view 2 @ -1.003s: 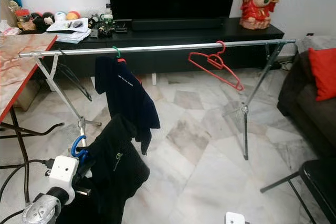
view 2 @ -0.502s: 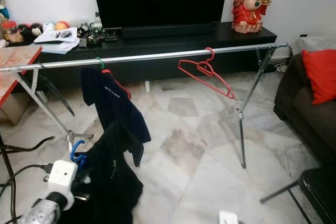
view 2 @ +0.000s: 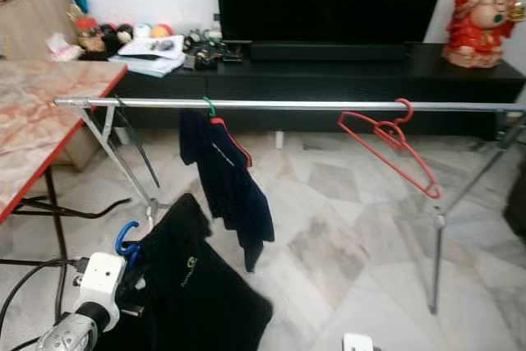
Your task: Hang hanger
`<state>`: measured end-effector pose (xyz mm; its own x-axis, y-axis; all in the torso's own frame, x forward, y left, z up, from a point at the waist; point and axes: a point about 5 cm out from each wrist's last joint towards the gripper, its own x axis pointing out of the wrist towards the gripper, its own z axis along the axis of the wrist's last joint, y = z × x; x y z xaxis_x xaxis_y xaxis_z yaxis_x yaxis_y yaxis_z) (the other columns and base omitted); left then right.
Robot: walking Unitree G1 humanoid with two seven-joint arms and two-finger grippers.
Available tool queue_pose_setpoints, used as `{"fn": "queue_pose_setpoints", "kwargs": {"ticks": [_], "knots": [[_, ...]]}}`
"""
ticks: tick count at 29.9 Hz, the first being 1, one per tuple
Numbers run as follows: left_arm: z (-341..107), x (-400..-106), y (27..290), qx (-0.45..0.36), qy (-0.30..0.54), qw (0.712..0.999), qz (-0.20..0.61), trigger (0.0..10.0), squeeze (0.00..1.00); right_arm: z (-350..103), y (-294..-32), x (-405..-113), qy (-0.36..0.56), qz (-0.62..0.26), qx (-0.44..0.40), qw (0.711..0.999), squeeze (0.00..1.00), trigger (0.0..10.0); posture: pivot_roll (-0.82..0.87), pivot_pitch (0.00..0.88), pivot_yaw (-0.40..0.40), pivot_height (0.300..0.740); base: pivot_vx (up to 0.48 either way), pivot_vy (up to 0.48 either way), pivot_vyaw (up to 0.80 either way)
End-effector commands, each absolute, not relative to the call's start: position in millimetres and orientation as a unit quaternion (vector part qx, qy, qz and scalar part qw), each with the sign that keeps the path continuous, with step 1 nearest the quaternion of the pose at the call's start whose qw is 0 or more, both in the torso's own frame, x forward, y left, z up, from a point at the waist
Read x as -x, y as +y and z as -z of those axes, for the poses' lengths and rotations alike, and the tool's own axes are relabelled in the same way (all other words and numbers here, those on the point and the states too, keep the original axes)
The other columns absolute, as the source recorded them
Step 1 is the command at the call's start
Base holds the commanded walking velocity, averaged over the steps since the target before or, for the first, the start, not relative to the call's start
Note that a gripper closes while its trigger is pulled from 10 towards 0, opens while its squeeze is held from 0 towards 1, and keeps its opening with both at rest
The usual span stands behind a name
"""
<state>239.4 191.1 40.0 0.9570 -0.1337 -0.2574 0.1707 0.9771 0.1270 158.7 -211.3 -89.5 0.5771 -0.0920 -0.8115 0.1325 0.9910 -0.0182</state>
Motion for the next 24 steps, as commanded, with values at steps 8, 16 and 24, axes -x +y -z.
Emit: {"fn": "queue_pose_setpoints", "kwargs": {"ticks": [8,16,24], "knots": [[-45.4,-242.4,195.9,-0.093,0.122,0.985,0.083,10.0,0.0,87.1,-205.0,-166.6,0.444,0.06,-0.035,0.894,0.0,10.0,0.03,0.047,0.01,0.74,0.204,0.0,0.0],[-43.3,-241.9,193.7,-0.097,0.123,0.984,0.086,10.0,0.0,86.6,-205.9,-167.7,0.445,0.058,-0.033,0.893,0.0,10.0,0.02,0.041,0.008,0.74,0.0,0.0,0.0],[-44.9,-243.3,191.3,-0.095,0.115,0.985,0.088,10.0,0.0,86.4,-206.4,-168.1,0.445,0.058,-0.03,0.893,0.0,10.0,0.02,0.028,0.009,0.74,0.0,-0.21,0.0]]}}
